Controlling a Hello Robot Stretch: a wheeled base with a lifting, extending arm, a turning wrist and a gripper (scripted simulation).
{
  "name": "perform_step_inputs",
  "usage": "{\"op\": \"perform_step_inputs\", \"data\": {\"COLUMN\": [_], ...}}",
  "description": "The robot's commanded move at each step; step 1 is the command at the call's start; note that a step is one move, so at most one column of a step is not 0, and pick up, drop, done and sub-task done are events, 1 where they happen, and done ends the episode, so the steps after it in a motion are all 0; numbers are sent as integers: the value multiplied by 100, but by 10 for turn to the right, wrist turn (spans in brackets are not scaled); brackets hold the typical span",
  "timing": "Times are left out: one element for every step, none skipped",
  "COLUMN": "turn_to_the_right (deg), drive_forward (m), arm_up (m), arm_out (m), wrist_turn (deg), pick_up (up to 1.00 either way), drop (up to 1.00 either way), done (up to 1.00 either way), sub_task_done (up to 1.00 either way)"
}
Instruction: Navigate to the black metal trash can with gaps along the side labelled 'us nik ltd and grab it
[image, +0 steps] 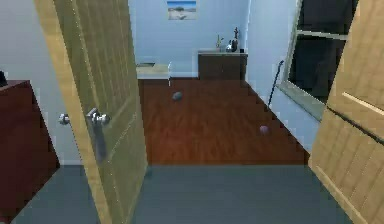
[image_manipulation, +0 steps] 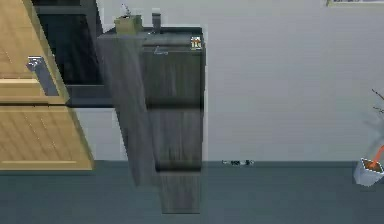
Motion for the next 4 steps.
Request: {"op": "perform_step_inputs", "data": {"turn_to_the_right": [450, 450, 90, 30], "drive_forward": [0, 0, 0, 0], "arm_up": [0, 0, 0, 0], "arm_out": [0, 0, 0, 0], "wrist_turn": [0, 0, 0, 0], "pick_up": [0, 0, 0, 0], "drop": [0, 0, 0, 0], "done": [0, 0, 0, 0], "sub_task_done": [0, 0, 0, 0]}}
